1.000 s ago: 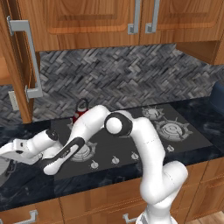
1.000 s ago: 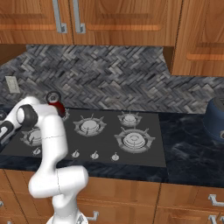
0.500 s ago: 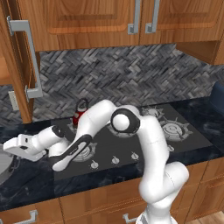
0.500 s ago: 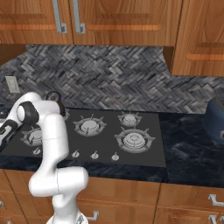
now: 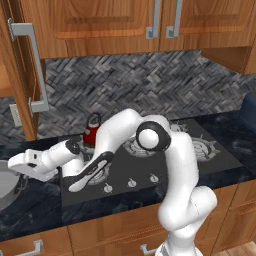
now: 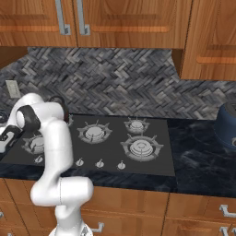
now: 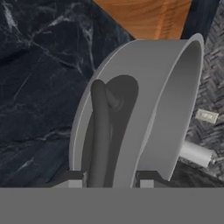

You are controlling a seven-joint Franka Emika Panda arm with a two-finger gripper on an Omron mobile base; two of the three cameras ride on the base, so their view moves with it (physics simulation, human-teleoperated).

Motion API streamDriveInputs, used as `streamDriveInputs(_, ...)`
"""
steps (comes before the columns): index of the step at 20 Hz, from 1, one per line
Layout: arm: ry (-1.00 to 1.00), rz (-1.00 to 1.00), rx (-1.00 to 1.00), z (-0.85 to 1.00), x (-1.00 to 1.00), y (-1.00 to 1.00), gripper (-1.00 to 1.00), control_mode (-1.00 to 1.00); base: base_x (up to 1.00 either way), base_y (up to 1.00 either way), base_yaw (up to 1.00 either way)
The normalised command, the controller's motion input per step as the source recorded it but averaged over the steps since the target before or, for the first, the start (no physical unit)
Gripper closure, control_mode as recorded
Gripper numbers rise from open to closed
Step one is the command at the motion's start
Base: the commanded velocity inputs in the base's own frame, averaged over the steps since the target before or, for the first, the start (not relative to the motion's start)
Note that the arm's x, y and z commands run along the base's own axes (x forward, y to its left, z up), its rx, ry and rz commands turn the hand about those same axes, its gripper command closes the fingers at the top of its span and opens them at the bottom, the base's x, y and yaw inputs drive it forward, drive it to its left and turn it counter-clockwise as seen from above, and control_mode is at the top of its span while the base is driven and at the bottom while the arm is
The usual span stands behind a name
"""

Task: Pick the kettle from the cabinet and place it on a stove burner. Then pick the pot from the counter and place it on another stove burner. Finally, turn both burners on.

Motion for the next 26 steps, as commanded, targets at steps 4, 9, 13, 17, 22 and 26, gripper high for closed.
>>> streamDriveInputs(4, 0.0, -0.03, 0.0, 0.32, -0.06, -0.34, 1.0, -1.0, 0.0, 0.0, 0.0)
streamDriveInputs(9, 0.0, -0.03, 0.0, 0.41, -0.06, -0.33, 1.0, -1.0, 0.0, 0.0, 0.0)
streamDriveInputs(13, 0.0, -0.03, 0.0, 0.44, -0.04, -0.28, 1.0, -1.0, 0.0, 0.0, 0.0)
streamDriveInputs(17, 0.01, -0.03, 0.0, 0.45, -0.02, -0.27, 1.0, -1.0, 0.0, 0.0, 0.0)
streamDriveInputs(22, 0.06, -0.04, 0.0, 0.48, -0.01, -0.24, 1.0, -1.0, 0.0, 0.0, 0.0)
streamDriveInputs(26, 0.11, -0.03, 0.0, 0.57, -0.03, -0.22, 1.0, -1.0, 0.0, 0.0, 0.0)
